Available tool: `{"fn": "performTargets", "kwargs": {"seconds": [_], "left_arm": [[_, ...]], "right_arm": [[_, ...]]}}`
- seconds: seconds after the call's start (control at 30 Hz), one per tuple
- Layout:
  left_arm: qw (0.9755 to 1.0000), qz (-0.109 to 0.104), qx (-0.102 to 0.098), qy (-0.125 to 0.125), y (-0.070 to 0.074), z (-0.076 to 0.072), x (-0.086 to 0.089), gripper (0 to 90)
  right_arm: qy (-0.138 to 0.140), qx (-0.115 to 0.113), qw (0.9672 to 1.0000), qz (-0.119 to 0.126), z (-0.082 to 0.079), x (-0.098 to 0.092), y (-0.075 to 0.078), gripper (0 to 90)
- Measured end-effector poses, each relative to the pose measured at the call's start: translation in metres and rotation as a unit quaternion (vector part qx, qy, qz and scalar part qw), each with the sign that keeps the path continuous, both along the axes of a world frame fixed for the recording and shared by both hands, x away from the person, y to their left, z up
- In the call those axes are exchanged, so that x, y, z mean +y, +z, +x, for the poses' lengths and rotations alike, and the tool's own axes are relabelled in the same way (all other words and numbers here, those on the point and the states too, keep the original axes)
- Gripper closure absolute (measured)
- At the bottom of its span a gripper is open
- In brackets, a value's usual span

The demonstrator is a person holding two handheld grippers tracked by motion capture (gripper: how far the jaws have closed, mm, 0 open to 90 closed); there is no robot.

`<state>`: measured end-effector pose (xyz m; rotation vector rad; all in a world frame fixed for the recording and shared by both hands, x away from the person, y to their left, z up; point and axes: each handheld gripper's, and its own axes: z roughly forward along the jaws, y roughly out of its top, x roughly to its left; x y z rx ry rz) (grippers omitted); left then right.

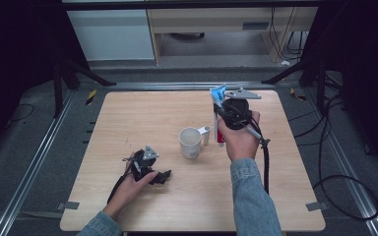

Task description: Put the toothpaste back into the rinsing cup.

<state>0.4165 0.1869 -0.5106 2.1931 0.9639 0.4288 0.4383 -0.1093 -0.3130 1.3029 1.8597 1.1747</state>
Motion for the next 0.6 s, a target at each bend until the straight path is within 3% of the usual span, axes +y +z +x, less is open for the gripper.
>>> {"fn": "performTargets", "kwargs": {"seconds": [0.37,0.6], "left_arm": [[1.0000,0.000,0.000,0.000,0.000,0.000,0.000,0.0],[1.0000,-0.001,0.000,0.001,0.000,0.000,0.000,0.0]], "right_arm": [[-0.013,-0.050,0.9983,0.024,-0.002,0.010,0.008,73.7],[-0.017,-0.064,0.9973,0.034,0.000,0.017,0.013,73.7]]}}
